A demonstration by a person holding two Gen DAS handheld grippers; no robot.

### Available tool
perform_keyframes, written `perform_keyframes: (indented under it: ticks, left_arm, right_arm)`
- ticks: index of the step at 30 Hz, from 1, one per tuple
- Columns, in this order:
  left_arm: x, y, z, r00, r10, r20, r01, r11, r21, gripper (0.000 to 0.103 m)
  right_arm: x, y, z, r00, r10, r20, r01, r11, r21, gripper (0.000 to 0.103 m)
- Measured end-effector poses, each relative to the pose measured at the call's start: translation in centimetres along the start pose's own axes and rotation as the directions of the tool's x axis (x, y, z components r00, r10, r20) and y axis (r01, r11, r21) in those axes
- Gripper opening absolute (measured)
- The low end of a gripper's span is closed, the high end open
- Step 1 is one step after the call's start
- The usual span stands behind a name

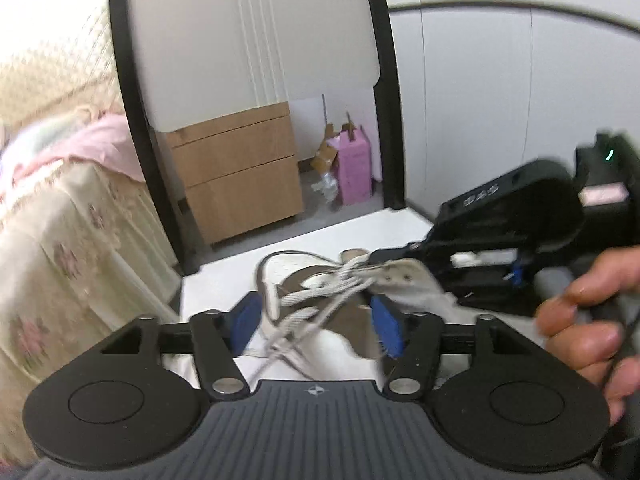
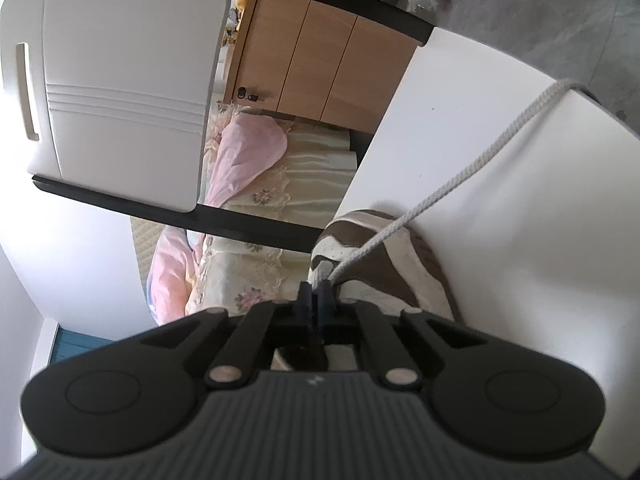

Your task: Lace up shoes with both hands

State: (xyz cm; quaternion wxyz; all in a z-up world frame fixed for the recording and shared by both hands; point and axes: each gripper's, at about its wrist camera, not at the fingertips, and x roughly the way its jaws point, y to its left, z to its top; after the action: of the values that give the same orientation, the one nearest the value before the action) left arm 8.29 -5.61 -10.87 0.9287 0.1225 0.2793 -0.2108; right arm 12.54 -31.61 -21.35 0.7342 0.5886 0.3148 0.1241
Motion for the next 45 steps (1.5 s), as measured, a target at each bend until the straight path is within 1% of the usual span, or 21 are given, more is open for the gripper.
perform_keyframes:
  ticks: [2,5,8,11,14,15,19,21,27,31,34,36,38,41,42,44,45]
  left_arm:
    - [-0.4,-0.6,-0.2,1.000,-0.013,0.024,0.013,1.000,0.006,0.073]
    - [-0.2,-1.5,-0.5,0.998,0.043,0.047,-0.045,0.998,0.039,0.073]
    - [1.1,-1.3,-0.8,0.997,0.076,0.014,-0.076,0.997,-0.009,0.073]
    - [1.7,-1.5,-1.5,0.991,0.134,-0.009,-0.134,0.991,0.026,0.073]
    - [2.2,-0.9,-1.5,0.989,0.129,-0.067,-0.131,0.991,-0.032,0.073]
    - [2.2,-0.9,-1.5,0.989,0.132,-0.068,-0.134,0.990,-0.033,0.073]
    - [2.4,-1.4,-1.6,0.985,0.149,-0.083,-0.149,0.989,0.001,0.073]
    - [2.4,-1.7,-2.1,0.984,0.164,-0.075,-0.162,0.986,0.037,0.073]
    - [2.5,-1.4,-2.2,0.983,0.164,-0.080,-0.163,0.986,0.016,0.073]
    - [2.6,-1.4,-2.3,0.984,0.162,-0.080,-0.161,0.987,0.015,0.073]
    - [2.9,-1.2,-2.3,0.983,0.167,-0.081,-0.166,0.986,0.018,0.073]
    - [3.1,-1.2,-2.3,0.982,0.170,-0.087,-0.170,0.985,0.013,0.073]
    - [3.2,-1.2,-2.2,0.980,0.175,-0.091,-0.175,0.985,0.010,0.073]
    - [3.3,-1.3,-2.2,0.979,0.183,-0.088,-0.182,0.983,0.013,0.073]
    - [3.3,-1.3,-2.2,0.979,0.186,-0.085,-0.186,0.982,0.015,0.073]
    - [3.2,-1.4,-2.1,0.978,0.191,-0.078,-0.190,0.982,0.018,0.072]
    - [3.2,-1.5,-2.1,0.979,0.190,-0.071,-0.189,0.982,0.021,0.070]
  right_arm:
    - [0.1,0.0,-0.2,1.000,-0.004,0.012,0.004,1.000,0.003,0.003]
    - [0.1,0.1,-0.3,1.000,-0.010,0.027,0.010,1.000,0.010,0.003]
    - [0.1,0.2,-0.5,0.999,-0.018,0.042,0.018,1.000,0.006,0.003]
    - [0.0,0.6,-0.4,0.998,-0.033,0.047,0.035,0.999,-0.029,0.003]
    - [-0.5,0.5,-0.1,0.997,-0.035,0.068,0.037,0.999,-0.023,0.003]
    - [-0.6,0.4,-0.1,0.996,-0.037,0.076,0.039,0.999,-0.018,0.003]
    - [-1.1,0.4,0.2,0.993,-0.055,0.107,0.058,0.998,-0.026,0.003]
    - [-1.4,0.2,0.4,0.990,-0.064,0.124,0.067,0.998,-0.013,0.003]
    - [-2.4,-0.3,1.2,0.976,-0.120,0.183,0.119,0.993,0.016,0.003]
    - [-3.9,-0.7,2.2,0.961,-0.144,0.236,0.146,0.989,0.011,0.003]
    - [-5.5,-1.2,3.2,0.942,-0.177,0.285,0.183,0.983,0.006,0.003]
    - [-6.8,-1.6,3.7,0.922,-0.205,0.329,0.213,0.977,0.012,0.003]
    - [-8.4,-2.1,4.3,0.888,-0.252,0.385,0.258,0.965,0.037,0.003]
    - [-9.7,-2.0,5.1,0.848,-0.303,0.435,0.328,0.945,0.018,0.003]
    - [-9.9,-1.9,5.1,0.846,-0.306,0.436,0.337,0.941,0.007,0.003]
    - [-9.9,-1.9,5.1,0.860,-0.288,0.421,0.320,0.947,-0.006,0.003]
    - [-9.9,-1.7,5.0,0.858,-0.299,0.418,0.338,0.941,-0.018,0.005]
